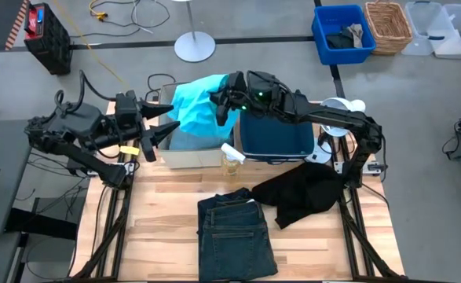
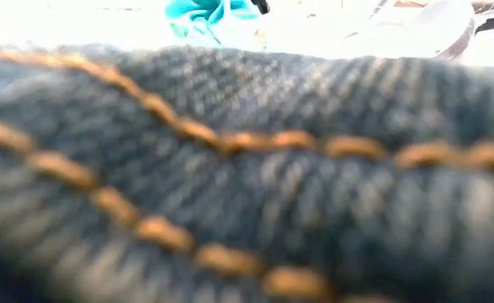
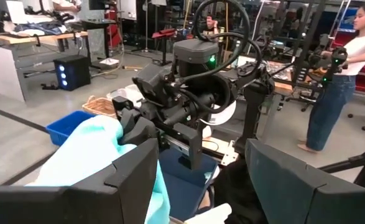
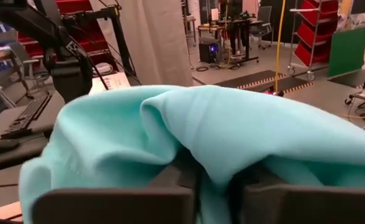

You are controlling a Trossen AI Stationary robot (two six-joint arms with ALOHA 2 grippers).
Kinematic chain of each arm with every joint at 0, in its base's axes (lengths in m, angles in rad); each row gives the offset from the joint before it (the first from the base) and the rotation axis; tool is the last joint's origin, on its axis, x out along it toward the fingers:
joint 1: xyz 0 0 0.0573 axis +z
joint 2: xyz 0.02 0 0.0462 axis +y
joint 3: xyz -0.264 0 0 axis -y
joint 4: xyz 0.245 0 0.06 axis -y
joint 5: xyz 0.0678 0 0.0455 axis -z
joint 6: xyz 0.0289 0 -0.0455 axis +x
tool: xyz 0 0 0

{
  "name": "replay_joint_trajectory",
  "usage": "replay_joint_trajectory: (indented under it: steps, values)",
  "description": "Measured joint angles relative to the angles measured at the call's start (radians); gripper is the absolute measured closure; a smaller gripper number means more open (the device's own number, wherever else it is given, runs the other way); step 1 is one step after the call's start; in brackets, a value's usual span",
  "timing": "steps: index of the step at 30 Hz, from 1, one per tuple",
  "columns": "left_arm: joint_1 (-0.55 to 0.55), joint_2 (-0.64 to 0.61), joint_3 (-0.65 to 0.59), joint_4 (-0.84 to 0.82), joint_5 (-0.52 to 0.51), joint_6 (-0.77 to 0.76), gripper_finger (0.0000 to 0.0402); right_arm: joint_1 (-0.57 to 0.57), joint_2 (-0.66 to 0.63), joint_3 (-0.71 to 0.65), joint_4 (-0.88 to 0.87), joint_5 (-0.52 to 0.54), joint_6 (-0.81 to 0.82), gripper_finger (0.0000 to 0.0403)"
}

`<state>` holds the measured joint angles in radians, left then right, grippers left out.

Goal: Sort clothes
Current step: Put the blue shorts into the white laundry organizer

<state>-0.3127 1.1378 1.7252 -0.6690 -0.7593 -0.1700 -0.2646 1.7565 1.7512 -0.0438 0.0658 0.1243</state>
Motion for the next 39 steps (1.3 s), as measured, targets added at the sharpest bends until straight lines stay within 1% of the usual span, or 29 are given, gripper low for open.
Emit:
replay_joint_trajectory:
  steps: [5,9,11,13,16,18,21,25,28,34,37,39]
  values:
    - [0.001,0.000,0.000,0.001,-0.003,0.001,0.0164,-0.006,-0.001,0.000,0.008,0.001,-0.001,0.0266]
    - [0.001,0.000,0.000,0.001,-0.011,0.001,0.0164,-0.007,-0.001,0.000,0.045,-0.005,-0.002,0.0202]
    - [0.001,0.000,0.000,0.001,-0.012,0.002,0.0164,-0.006,-0.001,0.000,0.061,-0.013,-0.002,0.0180]
    - [0.001,0.000,0.000,0.001,-0.012,0.001,0.0164,-0.006,-0.001,0.000,0.067,-0.017,-0.005,0.0169]
    - [0.001,0.000,0.000,0.001,-0.013,0.000,0.0164,-0.006,-0.008,0.000,0.089,-0.019,-0.006,0.0167]
    - [0.001,0.000,0.000,0.001,-0.013,-0.005,0.0164,-0.006,-0.022,0.000,0.117,-0.019,-0.022,0.0170]
    - [0.001,0.000,0.000,0.001,-0.013,-0.008,0.0164,-0.005,-0.057,0.002,0.115,-0.019,-0.043,0.0179]
    - [0.002,0.001,0.000,0.001,-0.013,-0.010,0.0164,0.014,-0.126,0.002,0.036,-0.019,-0.054,0.0193]
    - [0.002,0.008,0.000,0.002,-0.015,-0.010,0.0164,0.048,-0.189,0.002,-0.037,-0.019,-0.105,0.0207]
    - [0.029,0.057,-0.016,-0.014,-0.012,-0.011,0.0164,0.130,-0.309,-0.033,-0.072,-0.014,-0.126,0.0242]
    - [0.042,0.089,-0.016,-0.032,-0.011,-0.013,0.0164,0.167,-0.389,-0.094,-0.074,0.061,-0.128,0.0251]
    - [0.051,0.106,-0.016,-0.029,0.018,-0.013,0.0164,0.185,-0.449,-0.149,-0.076,0.107,-0.127,0.0252]
